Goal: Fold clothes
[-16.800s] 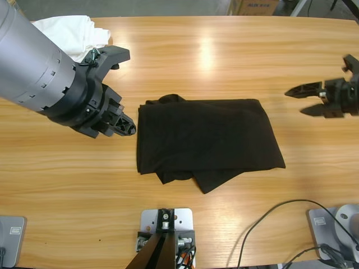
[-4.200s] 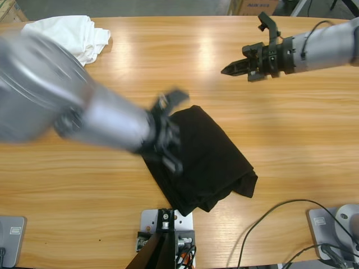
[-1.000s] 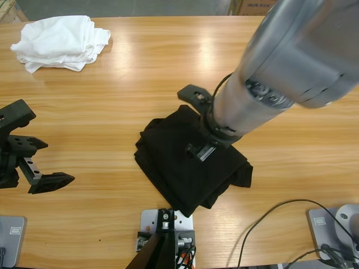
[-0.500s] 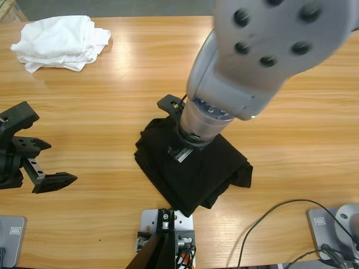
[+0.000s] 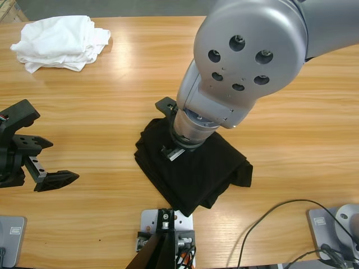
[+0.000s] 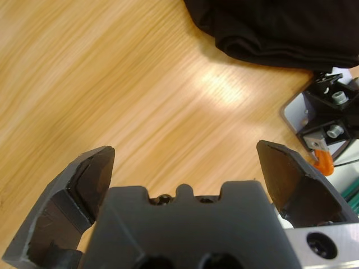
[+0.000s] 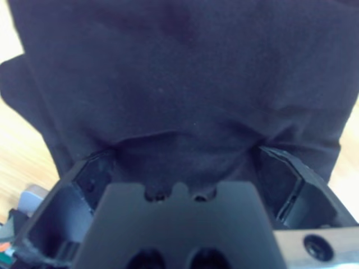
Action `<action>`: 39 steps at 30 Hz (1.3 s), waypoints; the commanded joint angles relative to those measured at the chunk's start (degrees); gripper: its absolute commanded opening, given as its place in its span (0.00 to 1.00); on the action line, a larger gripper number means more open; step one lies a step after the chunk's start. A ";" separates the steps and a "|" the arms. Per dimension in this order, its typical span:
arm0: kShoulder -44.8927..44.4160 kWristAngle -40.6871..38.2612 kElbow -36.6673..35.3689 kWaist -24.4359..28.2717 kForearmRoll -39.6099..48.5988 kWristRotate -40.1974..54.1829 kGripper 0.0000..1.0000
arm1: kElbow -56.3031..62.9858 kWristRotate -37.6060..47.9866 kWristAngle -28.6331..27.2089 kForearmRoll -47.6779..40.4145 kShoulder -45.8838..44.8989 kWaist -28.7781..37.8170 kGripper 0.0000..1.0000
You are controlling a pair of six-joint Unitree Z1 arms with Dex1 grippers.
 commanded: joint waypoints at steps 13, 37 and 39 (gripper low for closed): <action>-0.39 0.36 1.49 -0.47 -0.51 0.55 1.00 | 6.63 10.53 -4.76 -1.74 3.16 -11.47 0.99; -0.30 0.30 1.05 -0.46 -0.51 0.46 1.00 | 12.76 10.53 -8.17 -1.59 -3.32 -19.56 1.00; -0.34 0.30 0.80 -0.42 -0.51 0.46 1.00 | 12.97 10.69 -9.28 -0.93 -3.32 -19.01 1.00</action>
